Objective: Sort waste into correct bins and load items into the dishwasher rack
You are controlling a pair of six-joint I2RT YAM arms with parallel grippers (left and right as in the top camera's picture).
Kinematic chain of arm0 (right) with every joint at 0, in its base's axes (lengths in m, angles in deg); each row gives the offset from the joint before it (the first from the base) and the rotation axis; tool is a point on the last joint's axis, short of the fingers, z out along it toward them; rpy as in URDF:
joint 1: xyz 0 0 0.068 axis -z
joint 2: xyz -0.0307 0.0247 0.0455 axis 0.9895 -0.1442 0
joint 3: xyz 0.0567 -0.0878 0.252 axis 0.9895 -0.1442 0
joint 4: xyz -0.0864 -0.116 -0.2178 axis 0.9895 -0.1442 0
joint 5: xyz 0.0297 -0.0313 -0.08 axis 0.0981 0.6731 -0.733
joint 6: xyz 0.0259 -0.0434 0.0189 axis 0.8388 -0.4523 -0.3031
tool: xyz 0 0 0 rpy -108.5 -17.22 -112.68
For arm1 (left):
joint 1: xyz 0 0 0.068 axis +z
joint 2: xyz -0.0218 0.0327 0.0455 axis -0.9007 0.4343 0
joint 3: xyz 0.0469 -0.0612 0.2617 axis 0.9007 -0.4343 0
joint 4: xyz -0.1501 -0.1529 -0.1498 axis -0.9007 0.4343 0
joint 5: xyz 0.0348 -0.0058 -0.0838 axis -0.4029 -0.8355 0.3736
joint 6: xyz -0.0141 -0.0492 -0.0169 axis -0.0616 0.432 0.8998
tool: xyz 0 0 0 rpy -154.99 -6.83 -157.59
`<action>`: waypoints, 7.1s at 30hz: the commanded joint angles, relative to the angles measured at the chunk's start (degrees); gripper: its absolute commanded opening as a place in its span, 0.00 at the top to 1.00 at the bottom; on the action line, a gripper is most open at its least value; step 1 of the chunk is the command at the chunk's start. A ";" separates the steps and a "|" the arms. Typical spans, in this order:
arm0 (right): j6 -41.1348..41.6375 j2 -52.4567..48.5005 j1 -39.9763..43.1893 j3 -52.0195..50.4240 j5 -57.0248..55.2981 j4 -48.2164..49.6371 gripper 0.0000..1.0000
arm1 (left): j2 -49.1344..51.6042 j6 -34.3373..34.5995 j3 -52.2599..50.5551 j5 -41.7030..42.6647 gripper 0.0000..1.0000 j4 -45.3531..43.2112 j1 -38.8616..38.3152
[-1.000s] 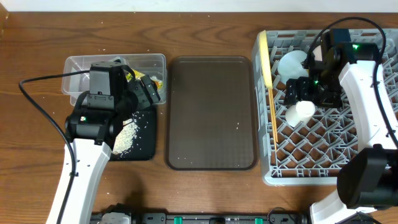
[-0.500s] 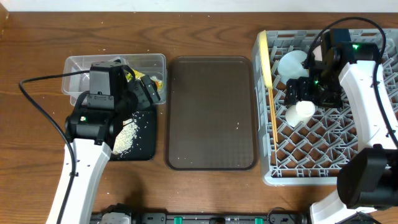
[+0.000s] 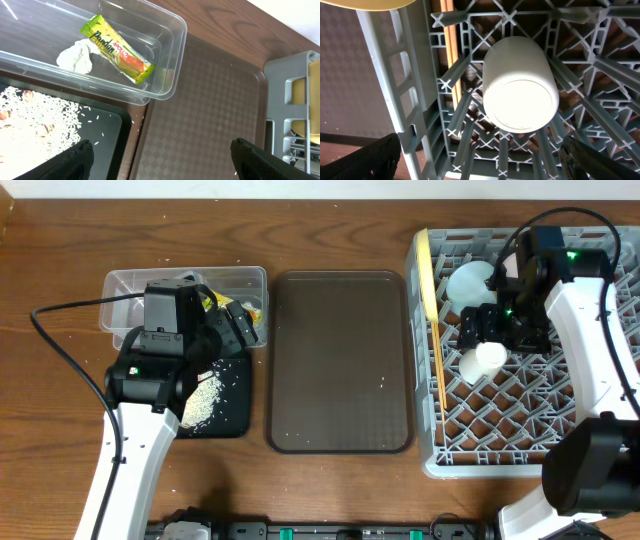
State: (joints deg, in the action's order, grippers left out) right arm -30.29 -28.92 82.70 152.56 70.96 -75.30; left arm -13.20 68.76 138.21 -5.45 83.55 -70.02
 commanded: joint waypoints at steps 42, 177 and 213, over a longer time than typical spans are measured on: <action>-0.24 70.60 0.07 -9.55 -0.52 8.35 0.01 | 0.00 -0.09 0.68 -0.33 0.10 0.00 0.22; -3.04 101.29 -1.03 -90.84 -0.11 74.73 0.01 | 0.04 -0.09 0.68 -8.22 0.10 -0.48 0.28; -3.04 101.29 -1.03 -90.84 -0.11 74.73 0.01 | -37.46 1.22 -41.66 -7.80 0.10 -12.79 0.28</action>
State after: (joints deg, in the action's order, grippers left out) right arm -32.72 71.97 82.22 61.79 71.20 -0.33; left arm -48.00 69.48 99.41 -12.60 74.46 -69.97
